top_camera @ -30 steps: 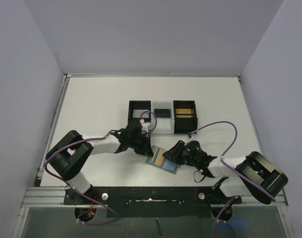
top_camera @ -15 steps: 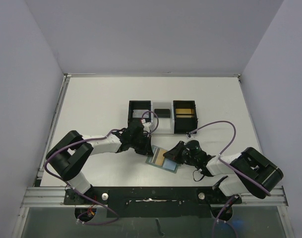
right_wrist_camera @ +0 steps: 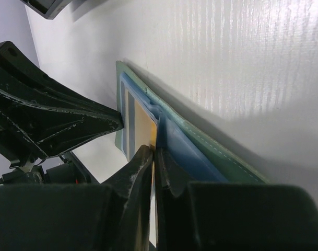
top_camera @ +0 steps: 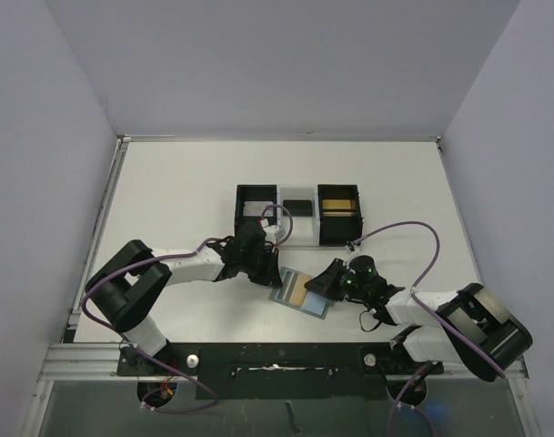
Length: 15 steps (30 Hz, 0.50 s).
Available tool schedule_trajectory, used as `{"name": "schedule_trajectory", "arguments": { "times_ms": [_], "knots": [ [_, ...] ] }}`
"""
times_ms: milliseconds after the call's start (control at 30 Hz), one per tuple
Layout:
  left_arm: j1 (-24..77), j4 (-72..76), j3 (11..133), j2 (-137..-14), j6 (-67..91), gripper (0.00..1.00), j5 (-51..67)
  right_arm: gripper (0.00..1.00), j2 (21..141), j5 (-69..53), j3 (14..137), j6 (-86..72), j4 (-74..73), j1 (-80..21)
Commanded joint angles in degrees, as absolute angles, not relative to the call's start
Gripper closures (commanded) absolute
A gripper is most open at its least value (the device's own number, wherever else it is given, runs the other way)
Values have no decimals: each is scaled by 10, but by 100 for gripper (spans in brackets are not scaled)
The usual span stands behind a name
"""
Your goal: Take the credit cards out of the card holder
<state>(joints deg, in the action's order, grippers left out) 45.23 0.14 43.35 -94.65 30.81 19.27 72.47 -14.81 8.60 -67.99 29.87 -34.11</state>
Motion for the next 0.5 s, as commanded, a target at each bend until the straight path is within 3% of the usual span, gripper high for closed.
{"name": "schedule_trajectory", "arguments": {
  "times_ms": [0,267,467],
  "knots": [
    [454,-19,443,-945,293,100,171,97,711,-167,85,-656,281,-327],
    [454,-12,440,-931,297,100,170,93,704,-166,94,-644,254,-316],
    [454,-9,445,-938,299,100,180,84,715,-170,97,-652,269,-317]
  ]
}}
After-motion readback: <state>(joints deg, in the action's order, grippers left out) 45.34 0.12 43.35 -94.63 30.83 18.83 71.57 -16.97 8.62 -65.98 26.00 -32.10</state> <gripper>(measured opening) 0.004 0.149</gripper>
